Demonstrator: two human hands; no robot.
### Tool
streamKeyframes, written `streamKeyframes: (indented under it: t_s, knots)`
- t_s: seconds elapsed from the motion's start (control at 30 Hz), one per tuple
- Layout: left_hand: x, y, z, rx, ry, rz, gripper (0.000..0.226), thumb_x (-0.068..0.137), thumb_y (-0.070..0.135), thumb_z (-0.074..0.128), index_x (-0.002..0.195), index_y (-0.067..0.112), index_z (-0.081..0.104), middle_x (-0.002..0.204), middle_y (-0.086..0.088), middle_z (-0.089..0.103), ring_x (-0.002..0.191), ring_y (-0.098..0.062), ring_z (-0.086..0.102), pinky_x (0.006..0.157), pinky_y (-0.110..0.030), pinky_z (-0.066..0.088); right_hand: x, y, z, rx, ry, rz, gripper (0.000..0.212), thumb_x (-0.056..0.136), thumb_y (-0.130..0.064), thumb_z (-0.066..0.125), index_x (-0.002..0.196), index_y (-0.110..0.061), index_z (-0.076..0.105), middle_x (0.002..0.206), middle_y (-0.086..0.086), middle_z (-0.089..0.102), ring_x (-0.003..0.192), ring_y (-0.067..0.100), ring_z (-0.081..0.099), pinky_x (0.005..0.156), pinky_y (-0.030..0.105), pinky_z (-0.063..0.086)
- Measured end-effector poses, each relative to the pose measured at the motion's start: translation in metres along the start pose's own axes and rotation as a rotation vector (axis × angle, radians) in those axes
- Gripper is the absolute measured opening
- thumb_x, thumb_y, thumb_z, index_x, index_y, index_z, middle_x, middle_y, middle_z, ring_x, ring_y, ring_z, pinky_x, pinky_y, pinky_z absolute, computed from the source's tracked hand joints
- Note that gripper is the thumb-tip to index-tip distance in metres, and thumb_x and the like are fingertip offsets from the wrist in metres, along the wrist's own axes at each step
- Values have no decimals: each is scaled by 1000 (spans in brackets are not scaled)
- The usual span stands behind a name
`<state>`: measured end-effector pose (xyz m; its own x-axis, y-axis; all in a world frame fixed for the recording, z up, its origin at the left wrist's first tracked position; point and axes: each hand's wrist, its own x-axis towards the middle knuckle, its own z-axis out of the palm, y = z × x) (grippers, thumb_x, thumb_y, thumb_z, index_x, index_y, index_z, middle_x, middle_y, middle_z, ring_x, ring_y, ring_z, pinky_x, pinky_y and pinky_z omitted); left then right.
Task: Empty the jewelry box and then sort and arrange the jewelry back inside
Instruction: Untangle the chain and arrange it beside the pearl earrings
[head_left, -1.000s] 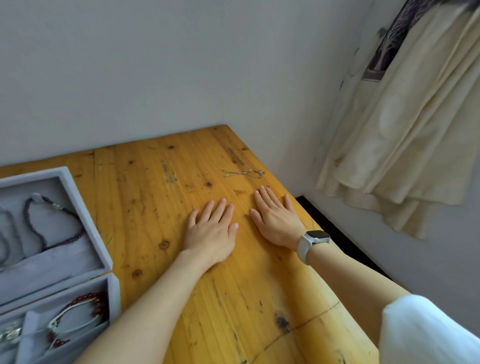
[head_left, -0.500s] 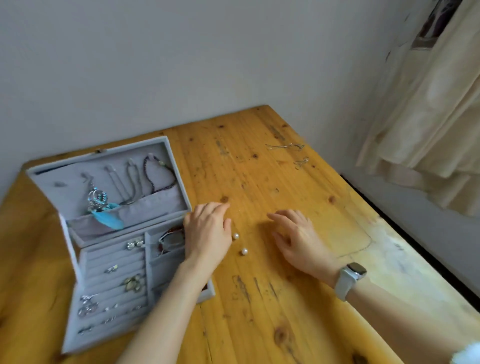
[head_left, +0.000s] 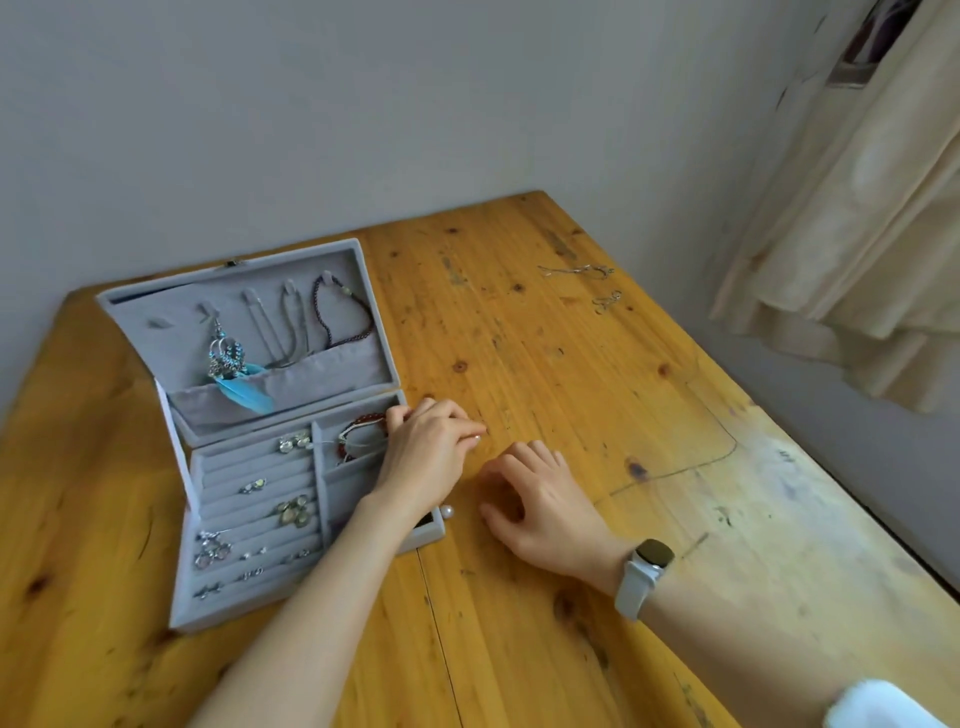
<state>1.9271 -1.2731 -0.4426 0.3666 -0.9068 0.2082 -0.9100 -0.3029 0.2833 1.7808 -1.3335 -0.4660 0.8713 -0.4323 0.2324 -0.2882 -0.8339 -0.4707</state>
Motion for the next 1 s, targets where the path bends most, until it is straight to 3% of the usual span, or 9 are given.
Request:
streamKeyframes:
  t_s: [0.17,0.33,0.5,0.6,0.73,0.8,0.9,1.0]
  knots:
    - [-2,-6,-6,-77,185,-123,18,89,22,57,103,22,69,98,3,65,101,-19,50,78,-29,19,-2,-13,11,-43,1,-50,33,82,-46,49,106,-25,58,95,-4,54,86,17,45,73,30,35]
    - [-16,-17,-15,-236,280,-181,12,85,15,62,94,16,70,84,3,64,86,-18,52,76,-31,36,2,-21,20,-35,60,-39,15,86,-34,56,97,-26,61,92,-4,56,83,17,46,69,29,34]
    - [-11,-6,-24,-381,223,-174,9,86,16,61,93,19,66,78,12,59,78,-9,54,69,-21,43,4,-7,0,53,103,66,14,89,-24,52,99,-18,61,94,-1,56,87,17,47,77,33,41]
    - [12,17,-13,-488,167,-192,5,86,15,60,88,19,62,81,6,62,79,-10,56,69,-20,42,7,33,-22,61,208,207,12,88,-17,54,98,-14,61,92,2,57,85,18,48,77,38,45]
    - [62,53,23,-590,93,-264,7,85,14,62,82,21,60,74,9,58,76,-11,56,59,-11,37,23,98,-53,-60,304,390,12,90,-21,55,97,-14,61,93,2,58,88,18,46,78,35,42]
    - [89,68,44,-602,49,-268,5,85,18,62,84,23,63,76,9,59,82,-15,58,68,-16,42,37,129,-65,-105,340,459,13,90,-22,54,99,-15,61,96,2,56,91,18,44,76,29,35]
    - [128,86,70,-512,115,-257,6,83,25,65,88,26,68,90,8,63,95,-19,54,87,-34,42,62,163,-77,-78,381,540,15,90,-23,55,101,-17,62,96,0,52,95,19,42,77,27,29]
    - [160,101,85,-443,177,-274,9,83,32,64,90,31,69,104,9,61,100,-17,48,87,-31,34,86,182,-80,-33,401,599,15,89,-27,56,99,-19,64,96,0,53,102,22,43,84,32,35]
